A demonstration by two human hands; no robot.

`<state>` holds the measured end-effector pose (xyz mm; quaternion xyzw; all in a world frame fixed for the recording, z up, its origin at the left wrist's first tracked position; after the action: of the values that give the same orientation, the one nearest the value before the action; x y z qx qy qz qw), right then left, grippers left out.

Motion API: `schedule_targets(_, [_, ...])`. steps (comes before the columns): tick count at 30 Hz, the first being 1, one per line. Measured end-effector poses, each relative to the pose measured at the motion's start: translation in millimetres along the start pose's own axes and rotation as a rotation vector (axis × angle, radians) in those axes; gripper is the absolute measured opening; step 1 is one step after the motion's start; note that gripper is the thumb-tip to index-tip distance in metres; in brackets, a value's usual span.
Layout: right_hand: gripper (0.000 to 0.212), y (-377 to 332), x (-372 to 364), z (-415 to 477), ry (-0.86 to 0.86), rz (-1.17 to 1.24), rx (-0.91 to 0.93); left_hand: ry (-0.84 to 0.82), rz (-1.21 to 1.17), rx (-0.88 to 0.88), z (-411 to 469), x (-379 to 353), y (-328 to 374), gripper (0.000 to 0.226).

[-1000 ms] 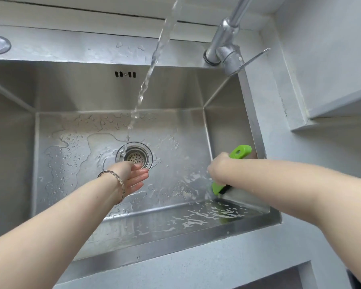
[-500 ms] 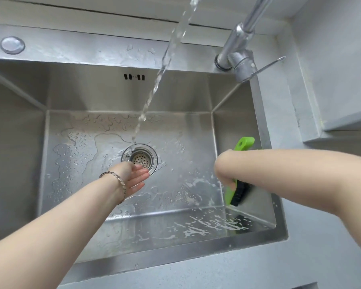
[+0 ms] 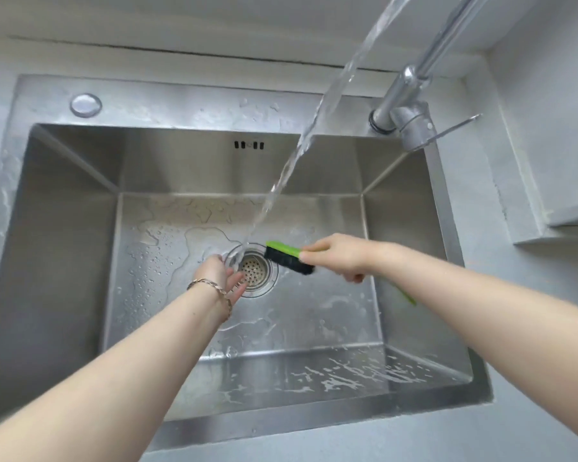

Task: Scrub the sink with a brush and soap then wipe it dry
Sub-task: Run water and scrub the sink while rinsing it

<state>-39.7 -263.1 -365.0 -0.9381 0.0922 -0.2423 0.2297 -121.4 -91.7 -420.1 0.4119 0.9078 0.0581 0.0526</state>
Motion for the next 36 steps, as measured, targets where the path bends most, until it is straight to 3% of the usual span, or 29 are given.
schedule_targets(2, [0.041, -20.6, -23.0, -6.3, -0.004, 0.200, 0.062, -0.072, -0.085, 0.017, -3.2, -7.6, 3.9, 0.045])
schedule_targets(6, [0.040, -45.1, -54.0, -14.6, -0.012, 0.344, 0.151, -0.247, -0.298, 0.066, -19.5, -31.3, 8.0, 0.048])
schedule_targets(9, [0.041, -51.0, -54.2, -11.7, 0.082, 0.475, 0.160, -0.154, -0.242, 0.033, -17.1, -32.6, 4.6, 0.043])
schedule_targets(13, [0.045, -50.6, -53.9, -6.1, 0.215, 0.644, 0.156, 0.001, -0.057, 0.092, -11.4, -25.0, 0.3, 0.054])
schedule_targets(15, [0.047, -49.4, -50.3, -2.9, 0.308, 0.623, 0.182, -0.066, -0.055, 0.138, -16.8, -32.0, 0.5, 0.048])
schedule_targets(18, [0.050, -53.4, -42.2, -0.4, 0.476, 0.448, 0.288, -0.181, 0.047, 0.187, -25.4, -37.7, 2.2, 0.056])
schedule_targets(22, [0.051, -62.3, -41.8, -4.0, 0.530, 0.162, 0.402, -0.089, 0.429, 0.073, -29.6, -4.7, 24.7, 0.049])
schedule_targets(24, [0.044, -66.9, -50.2, -0.7, 0.435, 0.082, 0.394, 0.011, 0.685, -0.029, -28.7, 30.2, 41.7, 0.033])
schedule_targets(26, [0.033, -77.7, -72.5, 2.6, 0.237, 0.062, 0.385, 0.199, 0.893, -0.265, -31.1, 71.9, 71.4, 0.027])
schedule_targets(29, [0.028, -118.5, -116.4, -4.9, -0.002, -0.089, 0.548, 0.493, 1.177, -0.620, -59.1, 125.8, 102.1, 0.025])
schedule_targets(34, [0.028, -145.0, -182.8, -5.2, -0.210, 0.016, 0.573, 0.596, 1.478, -1.350, -106.7, 155.6, 102.0, 0.037])
schedule_targets(36, [0.029, -128.9, -201.5, 7.7, -0.252, -0.003, 0.477, 0.714, 1.556, -1.415, -101.5, 171.2, 100.2, 0.043])
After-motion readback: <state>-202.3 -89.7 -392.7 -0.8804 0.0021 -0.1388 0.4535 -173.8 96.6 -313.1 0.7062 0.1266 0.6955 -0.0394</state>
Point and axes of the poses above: each hand's wrist, its own z-axis towards the middle knuckle, its own x-axis out of the back of the hand, y = z × x, the point moved 9 cm from there along z, towards the middle knuckle, and after that the axes turned 10 degrees about x, right-handed, at the moved point
